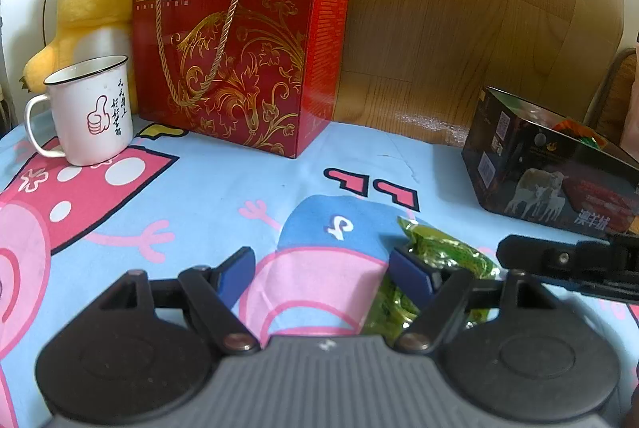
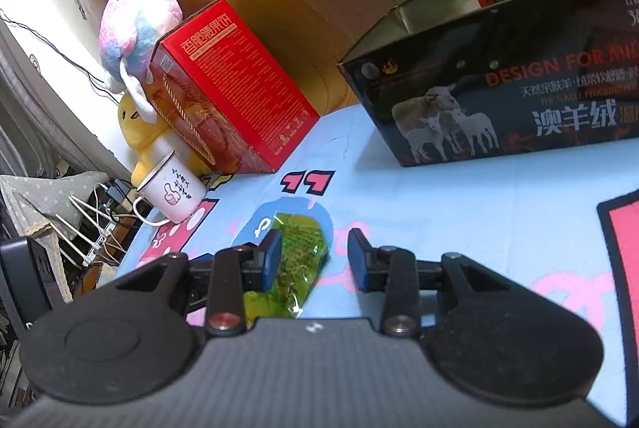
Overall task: Organize snacks
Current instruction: 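Close both grippers on the small green packet and lift it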
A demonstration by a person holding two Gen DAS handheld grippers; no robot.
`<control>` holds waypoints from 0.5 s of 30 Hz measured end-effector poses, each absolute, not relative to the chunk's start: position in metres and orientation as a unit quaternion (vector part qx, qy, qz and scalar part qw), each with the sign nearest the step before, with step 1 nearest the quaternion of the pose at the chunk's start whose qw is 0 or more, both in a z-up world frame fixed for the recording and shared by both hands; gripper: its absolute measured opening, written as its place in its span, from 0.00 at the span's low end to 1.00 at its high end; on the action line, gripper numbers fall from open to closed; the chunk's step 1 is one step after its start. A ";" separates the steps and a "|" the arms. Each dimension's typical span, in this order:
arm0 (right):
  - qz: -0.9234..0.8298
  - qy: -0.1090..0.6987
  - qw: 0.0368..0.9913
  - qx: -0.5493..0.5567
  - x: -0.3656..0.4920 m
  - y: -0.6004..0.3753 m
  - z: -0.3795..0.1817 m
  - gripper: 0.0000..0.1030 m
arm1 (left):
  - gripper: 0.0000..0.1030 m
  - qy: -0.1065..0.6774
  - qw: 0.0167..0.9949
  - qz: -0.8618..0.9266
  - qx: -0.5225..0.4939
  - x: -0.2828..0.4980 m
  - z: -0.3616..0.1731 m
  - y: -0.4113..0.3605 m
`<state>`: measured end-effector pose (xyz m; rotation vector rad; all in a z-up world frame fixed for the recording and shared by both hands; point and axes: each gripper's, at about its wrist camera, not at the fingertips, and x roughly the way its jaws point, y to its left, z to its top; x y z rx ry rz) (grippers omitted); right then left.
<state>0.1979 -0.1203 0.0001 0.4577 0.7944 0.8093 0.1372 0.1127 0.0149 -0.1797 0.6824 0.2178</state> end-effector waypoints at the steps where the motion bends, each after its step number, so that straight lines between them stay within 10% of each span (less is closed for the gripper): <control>1: 0.380 0.373 0.818 0.216 0.198 -0.121 0.000 0.39 | 0.74 0.334 0.933 0.106 -0.088 0.137 0.015 0.113; 15: 0.368 0.378 0.818 0.230 0.199 -0.124 -0.001 0.41 | 0.75 0.333 0.933 0.106 -0.088 0.137 0.014 0.112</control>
